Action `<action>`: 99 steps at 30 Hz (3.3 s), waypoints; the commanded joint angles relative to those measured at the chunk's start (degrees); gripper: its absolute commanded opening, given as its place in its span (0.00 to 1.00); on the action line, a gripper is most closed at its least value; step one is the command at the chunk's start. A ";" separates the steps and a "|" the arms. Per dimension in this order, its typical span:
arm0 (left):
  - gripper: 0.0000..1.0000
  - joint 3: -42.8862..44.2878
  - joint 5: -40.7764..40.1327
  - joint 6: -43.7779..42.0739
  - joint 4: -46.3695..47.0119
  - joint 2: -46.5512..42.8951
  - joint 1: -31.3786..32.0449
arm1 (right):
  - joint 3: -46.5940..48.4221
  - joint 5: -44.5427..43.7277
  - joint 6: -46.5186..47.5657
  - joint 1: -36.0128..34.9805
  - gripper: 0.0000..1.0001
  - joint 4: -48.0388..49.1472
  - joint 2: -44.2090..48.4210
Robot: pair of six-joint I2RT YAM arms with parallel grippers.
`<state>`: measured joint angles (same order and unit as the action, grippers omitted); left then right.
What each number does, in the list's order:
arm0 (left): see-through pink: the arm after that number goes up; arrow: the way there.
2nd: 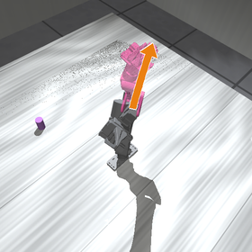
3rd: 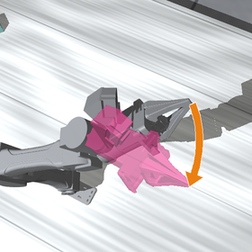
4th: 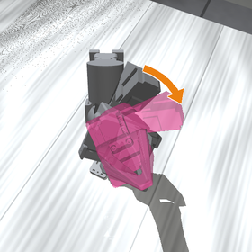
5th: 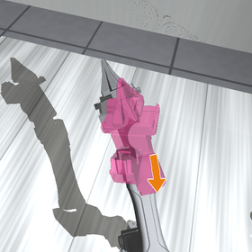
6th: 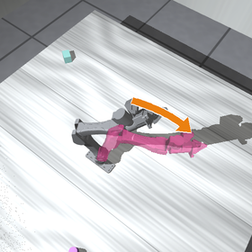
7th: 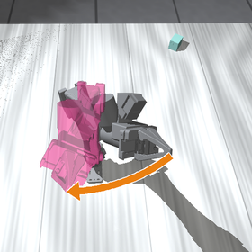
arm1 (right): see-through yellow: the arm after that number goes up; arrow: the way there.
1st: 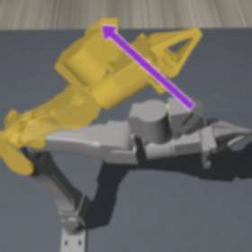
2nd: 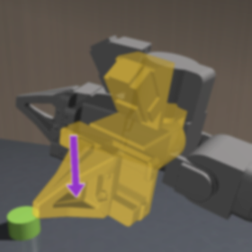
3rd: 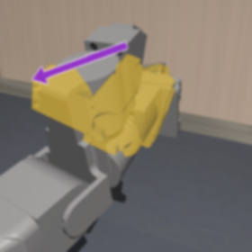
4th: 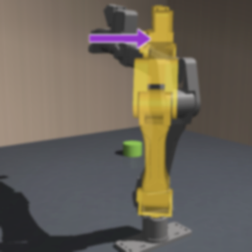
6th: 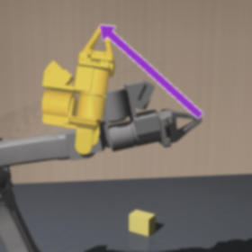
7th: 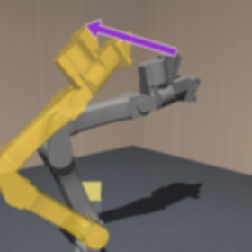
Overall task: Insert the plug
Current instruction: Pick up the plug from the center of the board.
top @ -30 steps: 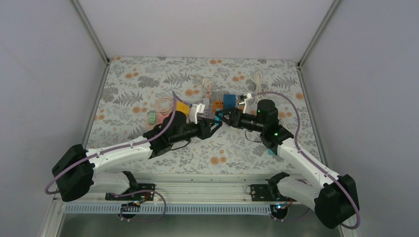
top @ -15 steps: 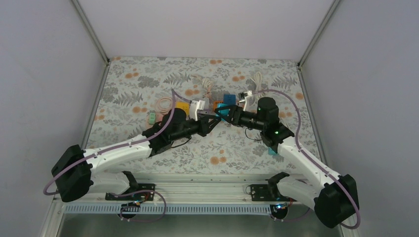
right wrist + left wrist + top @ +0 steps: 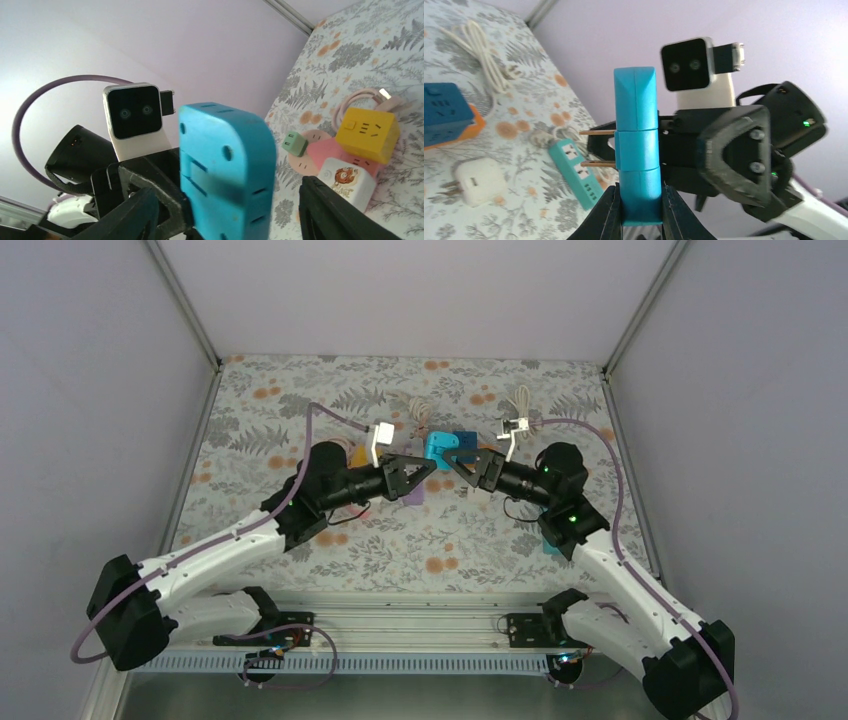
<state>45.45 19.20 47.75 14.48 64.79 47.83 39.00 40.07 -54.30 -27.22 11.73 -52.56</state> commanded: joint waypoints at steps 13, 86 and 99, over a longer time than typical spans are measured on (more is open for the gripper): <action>0.03 1.04 16.15 13.04 8.28 -3.17 -3.26 | 2.85 4.38 -9.57 0.27 0.12 12.27 -0.76; 0.53 -5.95 -30.90 -21.45 -10.17 -14.65 0.97 | 19.40 -3.22 -10.13 -7.07 0.04 -20.33 -14.35; 0.87 4.71 9.48 -12.14 -14.11 -12.08 -10.47 | 25.36 12.68 24.39 -7.03 0.03 -27.32 -12.86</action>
<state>48.64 7.79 32.21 -0.91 50.37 41.17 61.17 44.77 -42.63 -34.39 -13.80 -67.70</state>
